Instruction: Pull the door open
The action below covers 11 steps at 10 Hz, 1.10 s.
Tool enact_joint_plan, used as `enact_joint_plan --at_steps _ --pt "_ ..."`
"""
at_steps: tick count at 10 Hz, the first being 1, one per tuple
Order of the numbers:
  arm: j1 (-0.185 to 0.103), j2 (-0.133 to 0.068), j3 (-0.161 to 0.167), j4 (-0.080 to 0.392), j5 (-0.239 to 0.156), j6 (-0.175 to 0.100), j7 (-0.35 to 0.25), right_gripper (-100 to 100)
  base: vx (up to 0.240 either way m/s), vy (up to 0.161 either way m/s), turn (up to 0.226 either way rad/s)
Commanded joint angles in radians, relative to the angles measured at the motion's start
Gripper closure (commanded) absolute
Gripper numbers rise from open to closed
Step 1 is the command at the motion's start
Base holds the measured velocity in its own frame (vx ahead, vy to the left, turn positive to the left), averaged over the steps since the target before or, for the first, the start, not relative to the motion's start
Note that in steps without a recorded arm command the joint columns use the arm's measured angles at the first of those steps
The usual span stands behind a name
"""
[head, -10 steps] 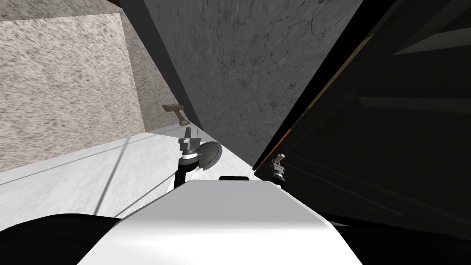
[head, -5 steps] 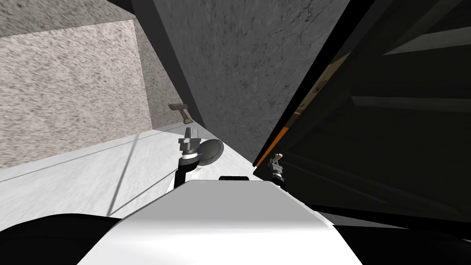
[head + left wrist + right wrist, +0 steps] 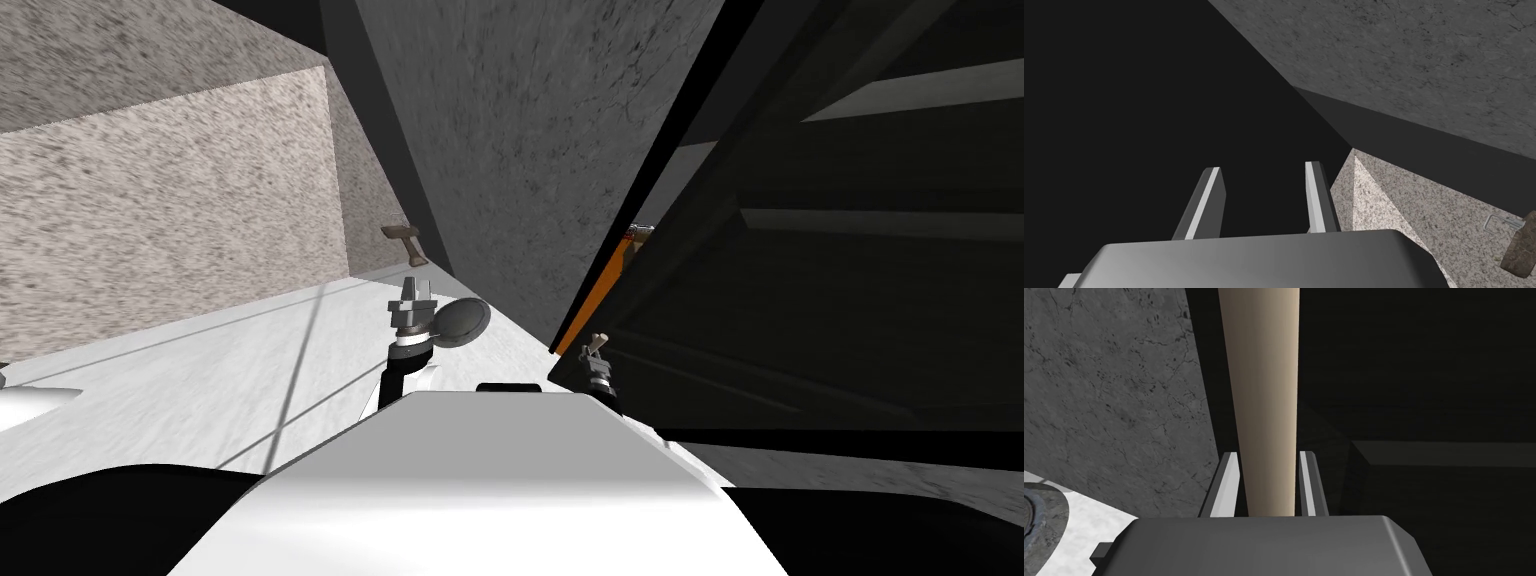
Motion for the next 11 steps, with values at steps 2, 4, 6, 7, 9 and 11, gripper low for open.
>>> enact_joint_plan --at_steps 2,4,6,7,9,11 --pt "0.013 -0.009 0.024 -0.006 0.014 -0.01 -0.016 100 -0.125 0.004 0.036" --pt "0.025 -0.021 0.046 -0.015 0.029 -0.022 -0.031 100 -0.213 -0.051 0.069" --pt "0.041 -0.036 0.077 -0.026 0.048 -0.037 -0.052 100 -0.229 -0.014 0.06" --pt "0.047 -0.041 0.088 -0.031 0.055 -0.043 -0.059 100 -0.246 -0.02 0.055" --pt "0.049 -0.044 0.09 -0.035 0.057 -0.043 -0.061 100 -0.155 -0.03 0.031" --pt "0.068 -0.066 0.114 -0.026 0.075 -0.075 -0.092 100 -0.192 -0.012 0.135"
